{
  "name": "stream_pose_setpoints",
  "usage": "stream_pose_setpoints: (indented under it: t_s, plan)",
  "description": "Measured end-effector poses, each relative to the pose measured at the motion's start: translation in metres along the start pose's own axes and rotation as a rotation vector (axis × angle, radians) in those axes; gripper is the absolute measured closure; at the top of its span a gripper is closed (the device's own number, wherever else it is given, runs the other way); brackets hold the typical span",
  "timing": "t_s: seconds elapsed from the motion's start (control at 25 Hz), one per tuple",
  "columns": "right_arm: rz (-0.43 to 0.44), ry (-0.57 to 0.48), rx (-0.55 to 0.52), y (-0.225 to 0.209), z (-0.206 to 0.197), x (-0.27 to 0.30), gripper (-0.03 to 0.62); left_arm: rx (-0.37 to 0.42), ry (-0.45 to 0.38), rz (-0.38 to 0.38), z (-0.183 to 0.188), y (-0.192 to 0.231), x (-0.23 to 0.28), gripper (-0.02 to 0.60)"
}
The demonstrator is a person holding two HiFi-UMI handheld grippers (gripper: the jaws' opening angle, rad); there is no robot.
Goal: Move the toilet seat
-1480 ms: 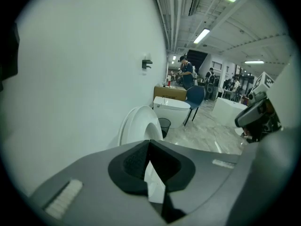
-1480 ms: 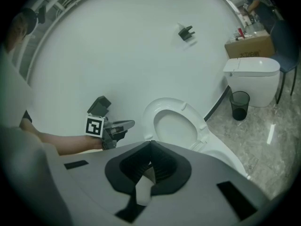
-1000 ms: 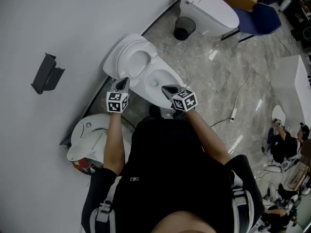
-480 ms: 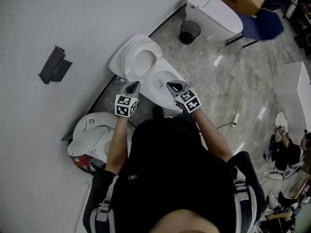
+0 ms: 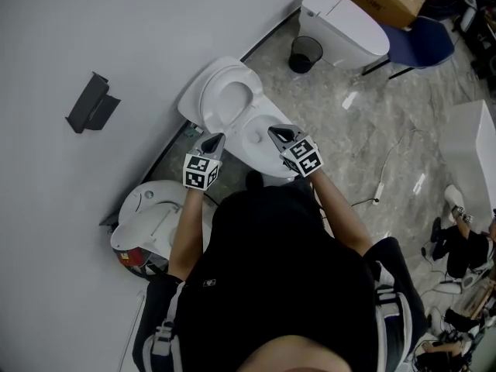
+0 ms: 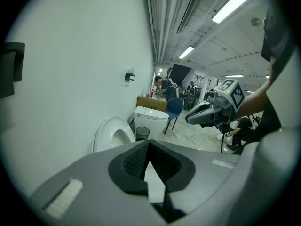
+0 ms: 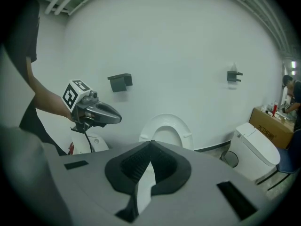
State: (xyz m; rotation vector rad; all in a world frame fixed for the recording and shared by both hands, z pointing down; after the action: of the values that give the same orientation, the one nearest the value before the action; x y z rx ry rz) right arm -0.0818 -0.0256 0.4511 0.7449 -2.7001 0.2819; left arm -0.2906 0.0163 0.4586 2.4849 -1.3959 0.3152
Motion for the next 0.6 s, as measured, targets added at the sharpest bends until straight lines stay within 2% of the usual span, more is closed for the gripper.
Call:
stream_pose_setpoints:
  t_s: [0.6]
  plan:
    - [-0.014,0.004,0.006,0.003,-0.005,0.004,0.591,0.012,0.003,0.020,-0.003,0.005,-0.012,0.583]
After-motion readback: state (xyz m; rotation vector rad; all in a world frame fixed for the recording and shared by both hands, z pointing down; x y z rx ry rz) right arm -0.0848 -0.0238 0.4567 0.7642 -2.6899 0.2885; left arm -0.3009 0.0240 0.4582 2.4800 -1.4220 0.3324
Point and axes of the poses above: the fingertips, and each gripper's own axes: x forward along the fingers, y to its left, z out of its top, the point moved 6 cm from there along -x, backward along the fingers, and after that the axes turned 13 degrees about -y, right-handed, at the moved point
